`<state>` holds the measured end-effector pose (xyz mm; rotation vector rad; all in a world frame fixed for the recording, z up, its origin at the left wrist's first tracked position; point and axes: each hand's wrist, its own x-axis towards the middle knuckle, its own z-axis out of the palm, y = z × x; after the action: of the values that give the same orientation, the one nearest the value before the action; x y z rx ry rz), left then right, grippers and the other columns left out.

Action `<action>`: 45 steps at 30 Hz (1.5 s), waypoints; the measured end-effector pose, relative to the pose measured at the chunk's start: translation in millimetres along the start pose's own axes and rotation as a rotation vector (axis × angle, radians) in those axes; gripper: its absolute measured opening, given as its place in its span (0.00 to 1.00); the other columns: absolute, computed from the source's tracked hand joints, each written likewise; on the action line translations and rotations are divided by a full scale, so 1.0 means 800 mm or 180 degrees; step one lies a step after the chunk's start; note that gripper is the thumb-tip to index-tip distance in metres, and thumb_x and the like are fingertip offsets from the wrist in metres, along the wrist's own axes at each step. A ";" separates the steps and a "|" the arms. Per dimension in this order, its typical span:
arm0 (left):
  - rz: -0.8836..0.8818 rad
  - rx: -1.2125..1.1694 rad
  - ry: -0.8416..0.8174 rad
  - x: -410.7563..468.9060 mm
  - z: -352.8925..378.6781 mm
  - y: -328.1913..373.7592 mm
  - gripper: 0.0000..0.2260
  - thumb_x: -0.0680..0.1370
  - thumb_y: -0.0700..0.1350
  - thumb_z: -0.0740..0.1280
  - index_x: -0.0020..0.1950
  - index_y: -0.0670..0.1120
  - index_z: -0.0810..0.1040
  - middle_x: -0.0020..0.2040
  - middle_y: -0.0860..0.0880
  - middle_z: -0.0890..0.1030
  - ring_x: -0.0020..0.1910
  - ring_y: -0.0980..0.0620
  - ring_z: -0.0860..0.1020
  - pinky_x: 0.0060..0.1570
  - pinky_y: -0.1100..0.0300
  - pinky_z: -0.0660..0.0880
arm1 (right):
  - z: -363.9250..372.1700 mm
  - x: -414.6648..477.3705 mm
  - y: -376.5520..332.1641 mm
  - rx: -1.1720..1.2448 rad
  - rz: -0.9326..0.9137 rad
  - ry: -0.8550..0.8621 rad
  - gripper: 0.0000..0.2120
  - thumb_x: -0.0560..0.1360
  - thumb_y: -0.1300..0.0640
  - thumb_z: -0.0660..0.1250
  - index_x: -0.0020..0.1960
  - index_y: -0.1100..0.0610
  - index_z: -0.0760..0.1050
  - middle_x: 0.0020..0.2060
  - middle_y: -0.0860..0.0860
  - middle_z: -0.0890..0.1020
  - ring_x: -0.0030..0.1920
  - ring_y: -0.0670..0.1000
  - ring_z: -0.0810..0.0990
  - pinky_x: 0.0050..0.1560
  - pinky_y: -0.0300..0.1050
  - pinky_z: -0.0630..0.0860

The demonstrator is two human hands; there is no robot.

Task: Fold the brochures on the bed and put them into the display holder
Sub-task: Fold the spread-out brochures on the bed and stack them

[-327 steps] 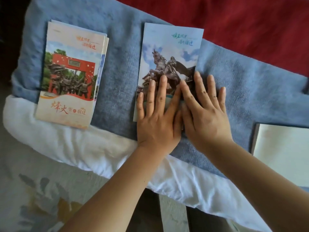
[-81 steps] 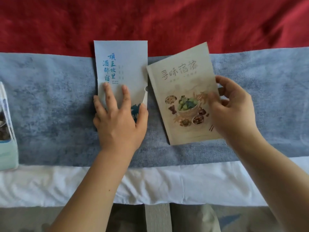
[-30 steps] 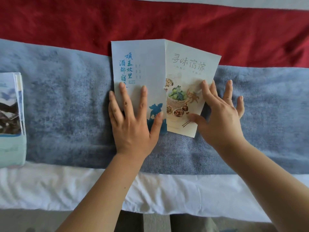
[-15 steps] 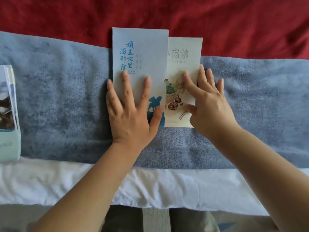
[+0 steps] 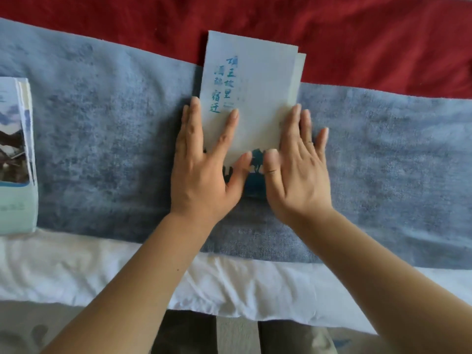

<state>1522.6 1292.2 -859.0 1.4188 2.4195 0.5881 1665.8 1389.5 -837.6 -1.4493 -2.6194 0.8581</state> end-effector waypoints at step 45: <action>-0.1105 0.0055 -0.0011 -0.111 -0.240 -0.333 0.22 0.82 0.45 0.68 0.77 0.47 0.73 0.82 0.46 0.60 0.79 0.42 0.60 0.75 0.47 0.67 | 0.193 -0.005 -0.412 -0.1371 -0.1195 -0.1099 0.40 0.82 0.38 0.57 0.85 0.53 0.43 0.83 0.59 0.40 0.84 0.57 0.39 0.80 0.51 0.34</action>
<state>1279.6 1059.2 -814.0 0.9677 2.5885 0.4793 1369.5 1179.6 -810.8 -0.8561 -3.3441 0.5649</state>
